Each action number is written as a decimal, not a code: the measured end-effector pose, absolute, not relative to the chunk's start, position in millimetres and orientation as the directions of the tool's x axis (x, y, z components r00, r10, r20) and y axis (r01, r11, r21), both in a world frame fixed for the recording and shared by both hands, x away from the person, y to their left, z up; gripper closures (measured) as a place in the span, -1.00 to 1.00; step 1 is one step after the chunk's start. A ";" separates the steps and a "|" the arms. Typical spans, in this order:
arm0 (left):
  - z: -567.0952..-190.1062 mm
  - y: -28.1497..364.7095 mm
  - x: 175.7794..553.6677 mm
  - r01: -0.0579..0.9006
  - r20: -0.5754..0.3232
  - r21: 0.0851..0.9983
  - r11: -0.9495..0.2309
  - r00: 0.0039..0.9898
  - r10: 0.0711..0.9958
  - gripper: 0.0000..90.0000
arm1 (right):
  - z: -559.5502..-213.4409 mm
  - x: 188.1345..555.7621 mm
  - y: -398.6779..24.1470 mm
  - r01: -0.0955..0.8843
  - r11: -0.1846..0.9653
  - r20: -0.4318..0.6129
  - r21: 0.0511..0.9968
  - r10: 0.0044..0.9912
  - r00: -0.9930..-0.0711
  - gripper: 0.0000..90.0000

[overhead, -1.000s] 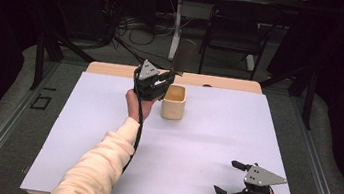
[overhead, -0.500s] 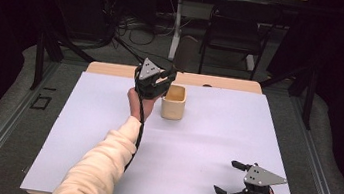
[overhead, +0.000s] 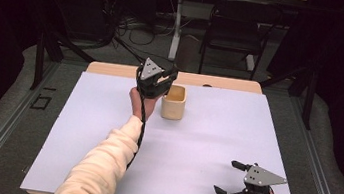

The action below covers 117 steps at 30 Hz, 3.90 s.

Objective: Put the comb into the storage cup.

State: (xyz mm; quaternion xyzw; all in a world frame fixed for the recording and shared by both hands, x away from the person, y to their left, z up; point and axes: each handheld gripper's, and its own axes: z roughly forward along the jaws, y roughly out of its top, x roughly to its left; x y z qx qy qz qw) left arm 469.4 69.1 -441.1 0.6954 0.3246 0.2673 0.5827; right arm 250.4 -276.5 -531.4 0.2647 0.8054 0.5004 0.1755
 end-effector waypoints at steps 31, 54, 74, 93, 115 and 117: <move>-451.5 62.2 478.4 0.150 -0.005 0.981 -0.125 0.658 0.753 0.61 | -531.4 250.2 -276.5 0.254 0.359 -0.015 0.898 0.602 -0.798 -1.00; -459.4 59.8 483.0 0.174 -0.022 0.976 -0.129 0.670 0.742 0.61 | -531.4 250.0 -276.4 0.255 0.360 -0.014 0.898 0.602 -0.798 -1.00; -466.7 57.7 488.5 0.202 -0.013 0.966 -0.162 0.664 0.747 0.60 | -531.4 250.2 -276.7 0.254 0.360 -0.016 0.898 0.602 -0.798 -1.00; -471.5 55.4 491.0 0.224 -0.014 0.957 -0.182 0.666 0.745 0.60 | -531.4 250.1 -276.8 0.253 0.360 -0.017 0.898 0.602 -0.798 -1.00; -474.0 48.8 492.0 0.255 0.012 0.936 -0.242 0.666 0.746 0.60 | -531.4 250.4 -277.2 0.254 0.359 -0.017 0.898 0.604 -0.797 -1.00; -475.1 48.7 492.3 0.258 0.009 0.935 -0.243 0.668 0.744 0.60 | -531.4 250.3 -277.0 0.254 0.360 -0.017 0.898 0.603 -0.798 -1.00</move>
